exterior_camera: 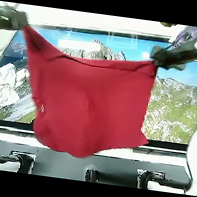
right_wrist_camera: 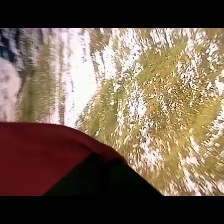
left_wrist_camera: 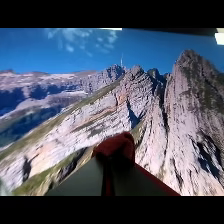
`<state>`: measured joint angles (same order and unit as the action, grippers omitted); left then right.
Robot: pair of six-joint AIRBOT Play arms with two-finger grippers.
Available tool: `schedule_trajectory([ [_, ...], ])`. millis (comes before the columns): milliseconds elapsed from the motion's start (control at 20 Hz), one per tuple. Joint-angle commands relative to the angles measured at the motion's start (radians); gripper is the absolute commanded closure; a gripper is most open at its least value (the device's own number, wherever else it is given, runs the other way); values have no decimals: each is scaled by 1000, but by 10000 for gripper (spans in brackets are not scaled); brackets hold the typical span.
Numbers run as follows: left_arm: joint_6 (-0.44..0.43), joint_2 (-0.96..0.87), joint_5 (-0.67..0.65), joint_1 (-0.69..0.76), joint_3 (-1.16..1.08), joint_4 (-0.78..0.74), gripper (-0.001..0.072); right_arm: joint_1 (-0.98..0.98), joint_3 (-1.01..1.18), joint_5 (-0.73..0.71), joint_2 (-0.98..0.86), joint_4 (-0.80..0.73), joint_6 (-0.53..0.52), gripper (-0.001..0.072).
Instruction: Fold the clothes and pants, and hang the long-sleeved shirts on hangers.
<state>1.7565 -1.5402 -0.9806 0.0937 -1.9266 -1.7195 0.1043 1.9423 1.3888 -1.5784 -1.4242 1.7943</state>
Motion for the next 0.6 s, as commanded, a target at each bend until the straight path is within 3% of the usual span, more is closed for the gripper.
schedule_trajectory([
  [0, -1, -238, 318, 0, 0, -1, 695, 1, -11, -159, -216, -15, 29, 684],
  [100, 39, -308, 400, 0, 0, 0, 695, 1, -11, -242, -285, -20, 57, 684],
  [200, 69, -357, 389, 0, 0, 8, 694, 1, -11, -281, -335, -19, 83, 684],
  [450, 69, -410, 164, -1, 0, 96, 691, 1, -11, -230, -394, -16, 88, 680],
  [500, 69, -404, 103, -5, -6, 97, 682, 1, -10, -210, -390, -14, 88, 655],
  [550, 69, -397, 35, -13, -22, 97, 599, -2, -10, -188, -381, -12, 87, 574],
])
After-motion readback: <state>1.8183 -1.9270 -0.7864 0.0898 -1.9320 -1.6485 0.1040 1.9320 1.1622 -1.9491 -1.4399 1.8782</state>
